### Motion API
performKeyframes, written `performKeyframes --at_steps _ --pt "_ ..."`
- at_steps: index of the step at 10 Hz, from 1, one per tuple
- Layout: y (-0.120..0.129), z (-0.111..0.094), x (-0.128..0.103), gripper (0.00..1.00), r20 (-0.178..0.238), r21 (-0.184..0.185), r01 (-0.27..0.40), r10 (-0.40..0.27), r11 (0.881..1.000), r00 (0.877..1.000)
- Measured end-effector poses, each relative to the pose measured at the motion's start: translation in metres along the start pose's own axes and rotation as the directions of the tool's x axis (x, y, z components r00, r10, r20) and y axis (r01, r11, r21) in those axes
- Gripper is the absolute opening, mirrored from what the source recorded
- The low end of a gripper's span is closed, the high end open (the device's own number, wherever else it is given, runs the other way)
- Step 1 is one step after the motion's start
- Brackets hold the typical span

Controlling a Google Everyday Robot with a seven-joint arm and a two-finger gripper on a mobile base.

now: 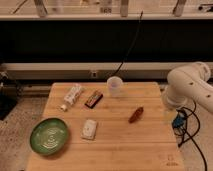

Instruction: Drag the pepper across the table

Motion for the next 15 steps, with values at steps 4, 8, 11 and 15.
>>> performKeyframes --at_steps 4,8,11,15 --pt "0.000 0.001 -0.001 0.80 -0.004 -0.001 0.005 -0.005 1.000 1.000" --pt "-0.002 0.032 -0.028 0.80 -0.026 -0.024 0.110 -0.110 0.994 0.994" --pt "-0.005 0.038 -0.035 0.80 -0.038 -0.036 0.157 -0.159 0.987 0.987" --pt "-0.006 0.066 -0.046 0.80 -0.053 -0.056 0.239 -0.242 0.969 0.969"
